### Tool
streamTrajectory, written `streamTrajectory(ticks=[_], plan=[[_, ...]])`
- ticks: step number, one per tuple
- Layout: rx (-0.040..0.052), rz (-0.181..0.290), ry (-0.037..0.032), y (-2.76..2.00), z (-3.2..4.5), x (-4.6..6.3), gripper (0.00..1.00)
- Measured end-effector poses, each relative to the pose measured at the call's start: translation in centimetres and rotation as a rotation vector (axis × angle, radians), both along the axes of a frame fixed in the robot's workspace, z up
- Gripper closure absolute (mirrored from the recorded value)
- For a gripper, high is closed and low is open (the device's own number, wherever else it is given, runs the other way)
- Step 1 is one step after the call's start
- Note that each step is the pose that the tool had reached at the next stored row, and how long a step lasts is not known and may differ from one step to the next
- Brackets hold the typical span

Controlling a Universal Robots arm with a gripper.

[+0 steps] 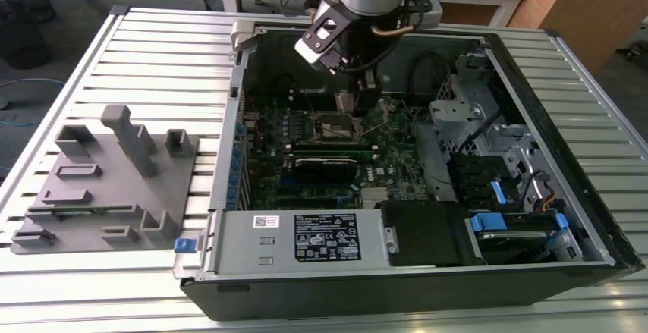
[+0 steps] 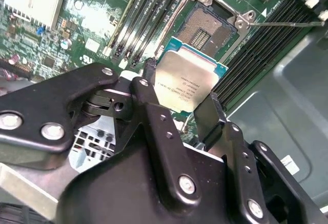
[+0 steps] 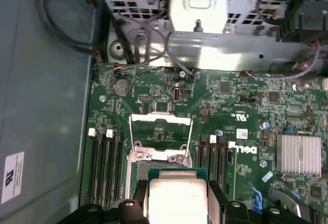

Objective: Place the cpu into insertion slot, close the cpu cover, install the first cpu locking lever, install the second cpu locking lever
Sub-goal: 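Place the cpu into insertion slot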

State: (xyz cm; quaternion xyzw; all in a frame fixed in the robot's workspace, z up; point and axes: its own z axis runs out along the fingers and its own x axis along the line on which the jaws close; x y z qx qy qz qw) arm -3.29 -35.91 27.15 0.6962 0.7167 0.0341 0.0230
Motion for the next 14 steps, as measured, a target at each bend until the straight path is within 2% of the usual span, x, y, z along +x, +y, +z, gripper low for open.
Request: streamTrajectory(ticks=[4, 9, 14], plan=[[0.0004, -0.003, -0.0015, 0.0, -0.13, 0.0, 0.46], [0.0002, -0.003, -0.0093, 0.0, -0.83, -0.2, 0.46], [0.0001, -0.003, -0.0095, 0.0, -1.58, -0.5, 0.46]])
